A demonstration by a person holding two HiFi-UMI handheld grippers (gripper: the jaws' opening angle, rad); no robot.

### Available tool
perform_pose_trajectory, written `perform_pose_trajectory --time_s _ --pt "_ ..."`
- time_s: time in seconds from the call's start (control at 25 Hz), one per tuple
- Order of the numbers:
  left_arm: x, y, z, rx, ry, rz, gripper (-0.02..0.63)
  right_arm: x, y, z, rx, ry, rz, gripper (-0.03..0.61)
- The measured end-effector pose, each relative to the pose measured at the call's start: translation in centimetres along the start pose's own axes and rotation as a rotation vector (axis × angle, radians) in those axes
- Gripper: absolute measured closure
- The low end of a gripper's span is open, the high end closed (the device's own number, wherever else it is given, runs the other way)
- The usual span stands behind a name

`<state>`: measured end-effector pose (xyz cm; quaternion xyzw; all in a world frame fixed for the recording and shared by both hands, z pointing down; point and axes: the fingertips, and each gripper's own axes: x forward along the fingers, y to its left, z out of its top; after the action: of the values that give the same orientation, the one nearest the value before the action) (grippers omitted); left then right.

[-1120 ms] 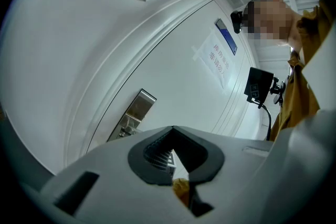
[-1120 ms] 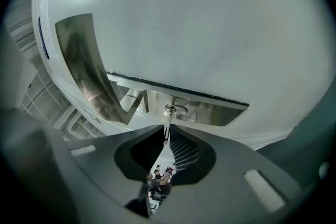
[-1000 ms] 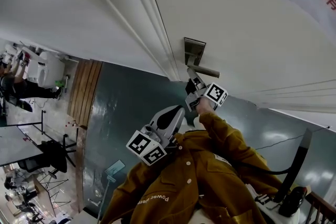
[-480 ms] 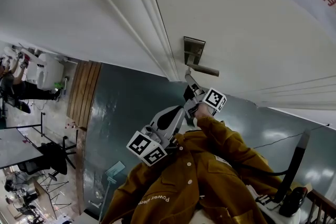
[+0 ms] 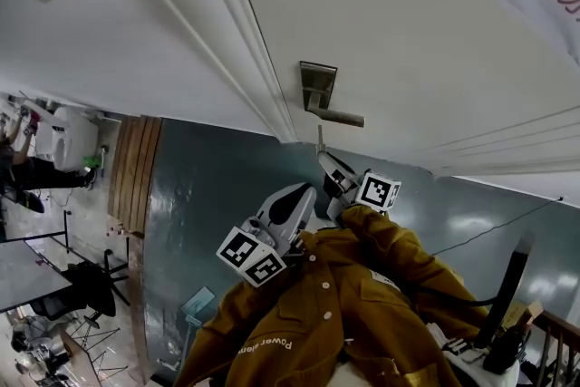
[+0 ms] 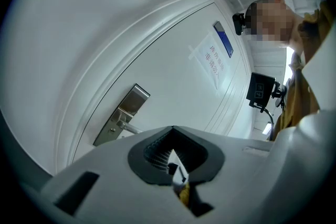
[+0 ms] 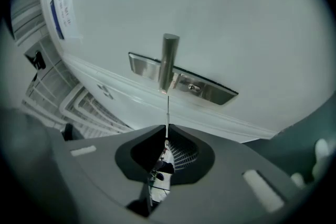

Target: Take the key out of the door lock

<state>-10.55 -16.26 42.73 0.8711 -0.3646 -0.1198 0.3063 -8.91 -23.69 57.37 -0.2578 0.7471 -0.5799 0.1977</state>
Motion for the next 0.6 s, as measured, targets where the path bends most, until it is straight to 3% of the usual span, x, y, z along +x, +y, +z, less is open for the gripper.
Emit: perform_pose_trajectory --time_s 0.08,0.16,0.6 --pt "0.4 -0.1 0.0 0.001 0.0 -0.01 0.612 -2.2 0.5 -0.3 -0.185 0.07 -0.029 0.551" --pt "0.9 -0.1 0.1 0.002 0.0 -0.019 0.612 -4.1 2.0 0.1 -0.296 0.078 -0.037 0.551" --pt "3.8 -1.1 -0.6 0.027 0.047 -0.074 0.612 -8.7 8.2 6.2 -0.796 -0.091 -0.229 0.551"
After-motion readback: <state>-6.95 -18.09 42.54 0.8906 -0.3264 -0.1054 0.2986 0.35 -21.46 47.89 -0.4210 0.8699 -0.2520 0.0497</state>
